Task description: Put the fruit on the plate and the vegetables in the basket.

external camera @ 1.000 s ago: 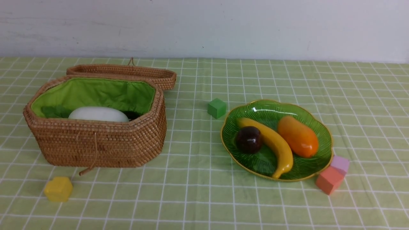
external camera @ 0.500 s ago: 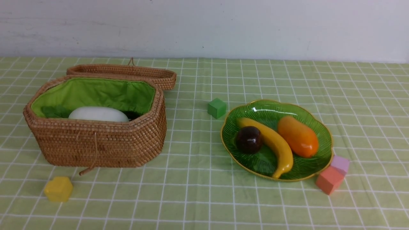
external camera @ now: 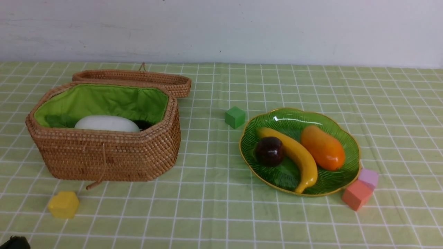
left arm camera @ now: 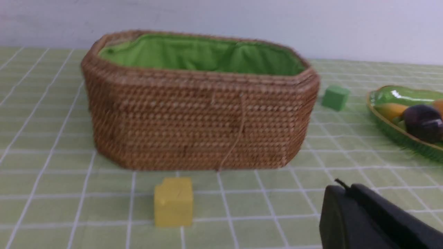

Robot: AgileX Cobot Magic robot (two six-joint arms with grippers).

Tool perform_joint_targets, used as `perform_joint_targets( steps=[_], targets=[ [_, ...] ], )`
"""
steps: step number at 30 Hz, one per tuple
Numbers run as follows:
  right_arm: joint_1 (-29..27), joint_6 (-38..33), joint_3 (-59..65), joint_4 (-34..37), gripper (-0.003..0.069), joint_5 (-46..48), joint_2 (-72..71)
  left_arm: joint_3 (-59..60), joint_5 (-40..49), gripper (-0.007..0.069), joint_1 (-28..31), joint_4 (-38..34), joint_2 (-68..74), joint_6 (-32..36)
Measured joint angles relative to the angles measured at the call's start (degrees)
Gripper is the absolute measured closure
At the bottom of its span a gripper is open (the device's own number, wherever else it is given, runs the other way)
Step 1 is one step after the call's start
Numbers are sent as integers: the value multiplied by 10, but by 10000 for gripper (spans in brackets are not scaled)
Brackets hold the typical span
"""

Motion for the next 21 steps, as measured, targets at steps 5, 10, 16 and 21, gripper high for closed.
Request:
perform_joint_targets(
  steps=[5, 10, 16, 21],
  targets=[
    [0, 0, 0, 0, 641, 0, 0, 5, 120, 638, 35, -17, -5, -12],
    [0, 0, 0, 0, 636, 0, 0, 5, 122, 638, 36, -34, -5, -24],
    [0, 0, 0, 0, 636, 0, 0, 5, 120, 638, 36, -38, -5, -26],
    [0, 0, 0, 0, 631, 0, 0, 5, 119, 638, 36, -39, -5, -26]
  ],
)
